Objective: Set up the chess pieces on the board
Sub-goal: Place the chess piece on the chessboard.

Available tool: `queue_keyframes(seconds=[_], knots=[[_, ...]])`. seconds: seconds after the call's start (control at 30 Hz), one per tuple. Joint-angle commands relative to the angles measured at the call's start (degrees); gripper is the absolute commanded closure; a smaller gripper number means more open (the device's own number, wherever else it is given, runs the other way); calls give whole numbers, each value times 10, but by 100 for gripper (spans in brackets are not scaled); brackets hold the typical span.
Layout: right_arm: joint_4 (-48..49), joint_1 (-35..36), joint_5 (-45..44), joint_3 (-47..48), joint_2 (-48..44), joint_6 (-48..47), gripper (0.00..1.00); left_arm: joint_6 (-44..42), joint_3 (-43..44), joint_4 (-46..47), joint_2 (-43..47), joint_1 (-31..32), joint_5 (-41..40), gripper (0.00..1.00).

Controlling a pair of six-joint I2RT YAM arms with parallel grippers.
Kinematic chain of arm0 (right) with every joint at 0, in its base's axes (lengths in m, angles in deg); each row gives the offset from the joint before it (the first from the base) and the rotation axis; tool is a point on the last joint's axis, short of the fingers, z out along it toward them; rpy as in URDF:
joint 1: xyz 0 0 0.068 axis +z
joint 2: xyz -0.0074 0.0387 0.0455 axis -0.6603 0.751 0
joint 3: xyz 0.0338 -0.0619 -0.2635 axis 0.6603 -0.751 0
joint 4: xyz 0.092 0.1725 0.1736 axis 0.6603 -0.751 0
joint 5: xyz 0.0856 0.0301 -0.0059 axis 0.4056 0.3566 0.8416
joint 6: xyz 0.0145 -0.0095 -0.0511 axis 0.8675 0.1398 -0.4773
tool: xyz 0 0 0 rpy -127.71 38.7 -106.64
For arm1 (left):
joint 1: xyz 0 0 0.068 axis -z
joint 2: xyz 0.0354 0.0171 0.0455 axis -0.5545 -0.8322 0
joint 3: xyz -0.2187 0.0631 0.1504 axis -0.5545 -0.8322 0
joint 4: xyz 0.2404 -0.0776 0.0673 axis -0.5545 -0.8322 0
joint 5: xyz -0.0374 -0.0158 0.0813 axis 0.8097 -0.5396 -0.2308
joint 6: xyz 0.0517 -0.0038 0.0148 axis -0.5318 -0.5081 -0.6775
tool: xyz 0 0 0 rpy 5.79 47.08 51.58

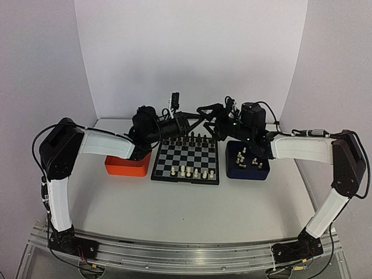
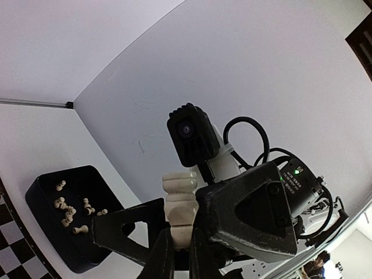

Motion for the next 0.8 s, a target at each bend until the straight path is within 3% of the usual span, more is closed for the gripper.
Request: queue_keyframes(seconds=[0.0, 0.17, 0.4, 0.6, 0.77], knots=[[-32, 0, -30, -13, -29, -42, 16, -96, -12, -164, 88, 0, -20, 100], [-40, -7, -32, -12, -56, -90, 12, -182, 15, -434, 138, 0, -115, 100], [-86, -21, 38, 35, -48, -116, 11, -199, 86, -690, 141, 0, -184, 100], [-313, -37, 82, 131, -15, -236, 11, -187, 238, -997, 84, 0, -232, 100], [-447, -62, 63, 158, -16, -338, 11, -181, 327, -1180, 12, -1, -243, 100]])
